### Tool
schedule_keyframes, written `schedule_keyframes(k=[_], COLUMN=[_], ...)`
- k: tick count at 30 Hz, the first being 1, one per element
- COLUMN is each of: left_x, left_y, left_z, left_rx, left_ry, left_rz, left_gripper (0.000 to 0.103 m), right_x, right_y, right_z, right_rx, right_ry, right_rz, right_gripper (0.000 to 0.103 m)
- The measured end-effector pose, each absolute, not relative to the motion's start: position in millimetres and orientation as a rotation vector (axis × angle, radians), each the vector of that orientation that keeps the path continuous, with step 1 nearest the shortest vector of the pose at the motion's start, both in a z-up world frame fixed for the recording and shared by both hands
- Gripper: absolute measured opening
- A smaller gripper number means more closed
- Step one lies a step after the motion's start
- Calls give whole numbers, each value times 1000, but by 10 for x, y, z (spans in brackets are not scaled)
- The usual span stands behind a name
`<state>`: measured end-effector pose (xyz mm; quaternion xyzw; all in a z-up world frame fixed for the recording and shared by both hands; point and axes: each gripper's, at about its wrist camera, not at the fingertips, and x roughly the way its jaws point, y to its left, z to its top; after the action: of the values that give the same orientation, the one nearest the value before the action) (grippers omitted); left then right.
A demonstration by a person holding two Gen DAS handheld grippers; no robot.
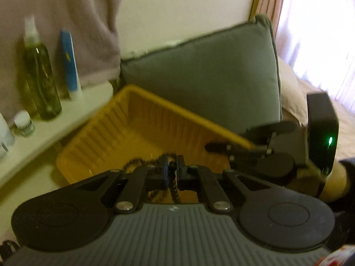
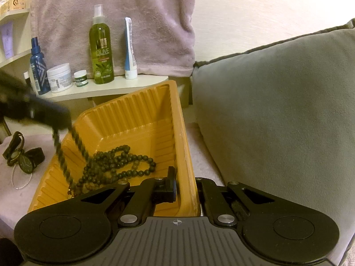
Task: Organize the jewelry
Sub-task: 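Open the left gripper to drop the bead strand in the tray, then move the left gripper to the black round watch and grasp it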
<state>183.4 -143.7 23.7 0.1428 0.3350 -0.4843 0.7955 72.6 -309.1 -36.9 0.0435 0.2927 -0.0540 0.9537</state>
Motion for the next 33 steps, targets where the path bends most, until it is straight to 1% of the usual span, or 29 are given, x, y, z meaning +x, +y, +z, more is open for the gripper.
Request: schedule_keyframes(k=[9,11,12,13,16,20,24,29,33], left_x=[1836,1847,1848,1850,1871,1888,1862,1835,1807], left_y=[-1410,-1387,-1373,-1352,-1240,-919,-489,28,345], left_z=[65,67,72,82,145,295,422,447,362], left_rx=[332,327,326,320,268,124,1,-57,-67], left_ry=[767,772,767,757,723,638,552,500,471], left_rz=[-1035,-1026,-1018,-1007,-954,-810,-634,-421,-286], left_gripper=[6,16,27,32,32,33,39,40,41], right_x=[726,726,726,725,725,726,725,725,726], right_y=[-3092,-3092,-3093,-3092,-3091,-3090,-3091,-3089,-3092], right_z=[-369,-369,-369,-371,-372,-372,-372,-372,-372], right_rx=[88,89,88,88,88,87,88,88,87], right_ry=[594,595,594,594,594,594,594,594,594], right_rz=[-110,-110,-110,-110,-110,-110,-110,-111,-110], right_gripper=[4,4,4,4,4,4,4,3,4])
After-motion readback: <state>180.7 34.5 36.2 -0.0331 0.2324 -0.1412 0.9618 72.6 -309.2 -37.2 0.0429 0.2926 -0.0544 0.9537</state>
